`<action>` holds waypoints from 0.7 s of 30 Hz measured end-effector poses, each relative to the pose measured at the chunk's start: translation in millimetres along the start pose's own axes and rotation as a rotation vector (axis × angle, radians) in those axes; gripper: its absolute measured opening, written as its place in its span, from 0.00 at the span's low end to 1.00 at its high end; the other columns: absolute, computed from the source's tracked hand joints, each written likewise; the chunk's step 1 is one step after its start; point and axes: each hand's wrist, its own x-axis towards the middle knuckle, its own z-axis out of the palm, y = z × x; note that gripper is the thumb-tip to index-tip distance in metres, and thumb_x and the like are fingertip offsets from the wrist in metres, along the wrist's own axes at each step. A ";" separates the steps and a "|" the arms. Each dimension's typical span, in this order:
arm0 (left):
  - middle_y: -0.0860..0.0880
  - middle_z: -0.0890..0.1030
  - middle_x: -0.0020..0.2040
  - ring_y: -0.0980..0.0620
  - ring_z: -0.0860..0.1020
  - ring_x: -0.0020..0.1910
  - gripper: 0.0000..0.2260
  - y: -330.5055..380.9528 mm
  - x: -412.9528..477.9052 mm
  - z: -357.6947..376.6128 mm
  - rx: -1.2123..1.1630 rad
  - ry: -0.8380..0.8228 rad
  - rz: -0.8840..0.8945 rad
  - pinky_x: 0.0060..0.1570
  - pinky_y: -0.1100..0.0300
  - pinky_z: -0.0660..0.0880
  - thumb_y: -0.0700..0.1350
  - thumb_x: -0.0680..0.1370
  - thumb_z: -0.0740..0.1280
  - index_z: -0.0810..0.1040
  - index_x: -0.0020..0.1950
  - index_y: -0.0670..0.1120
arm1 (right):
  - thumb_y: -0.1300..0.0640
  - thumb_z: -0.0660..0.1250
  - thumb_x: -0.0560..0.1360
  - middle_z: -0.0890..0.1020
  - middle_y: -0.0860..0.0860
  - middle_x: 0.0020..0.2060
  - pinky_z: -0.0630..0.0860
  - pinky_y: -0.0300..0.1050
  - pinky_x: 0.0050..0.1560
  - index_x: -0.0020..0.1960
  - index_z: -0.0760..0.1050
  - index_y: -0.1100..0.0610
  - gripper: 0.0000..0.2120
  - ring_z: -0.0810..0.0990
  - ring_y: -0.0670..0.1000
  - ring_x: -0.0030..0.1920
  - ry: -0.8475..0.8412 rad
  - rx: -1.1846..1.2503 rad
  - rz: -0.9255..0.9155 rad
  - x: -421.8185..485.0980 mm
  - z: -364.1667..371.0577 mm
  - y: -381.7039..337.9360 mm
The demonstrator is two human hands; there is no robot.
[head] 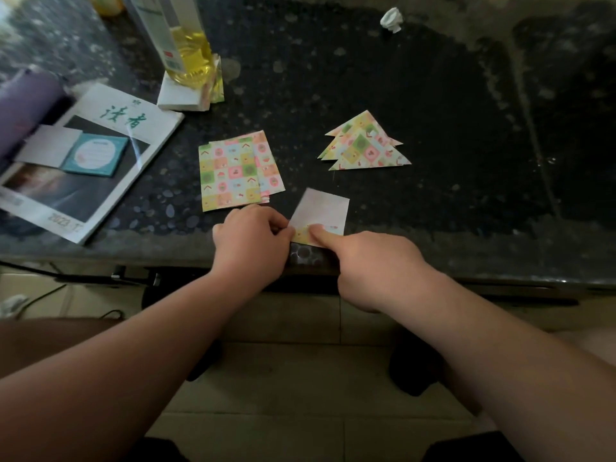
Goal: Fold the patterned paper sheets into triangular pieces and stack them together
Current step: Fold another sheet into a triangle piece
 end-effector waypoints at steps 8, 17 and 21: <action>0.59 0.75 0.48 0.58 0.68 0.52 0.04 -5.9 -0.9 8.9 0.011 0.052 0.293 0.57 0.57 0.59 0.49 0.82 0.67 0.82 0.51 0.54 | 0.56 0.61 0.78 0.78 0.53 0.55 0.80 0.51 0.43 0.80 0.40 0.31 0.42 0.78 0.56 0.47 -0.030 0.024 0.007 -2.2 -1.1 0.3; 0.47 0.78 0.47 0.42 0.75 0.45 0.14 -20.2 -3.4 23.0 0.270 0.228 0.732 0.46 0.52 0.64 0.42 0.77 0.59 0.85 0.49 0.43 | 0.56 0.64 0.78 0.74 0.48 0.49 0.82 0.52 0.46 0.80 0.52 0.36 0.38 0.77 0.53 0.45 -0.049 0.040 0.021 -4.9 -0.7 -3.7; 0.48 0.80 0.54 0.44 0.75 0.50 0.16 -25.3 -1.2 21.2 0.254 0.178 0.787 0.49 0.50 0.68 0.44 0.78 0.58 0.85 0.55 0.44 | 0.57 0.64 0.78 0.76 0.48 0.52 0.83 0.51 0.45 0.81 0.52 0.35 0.38 0.77 0.51 0.45 -0.070 0.073 0.008 -2.4 1.7 -0.3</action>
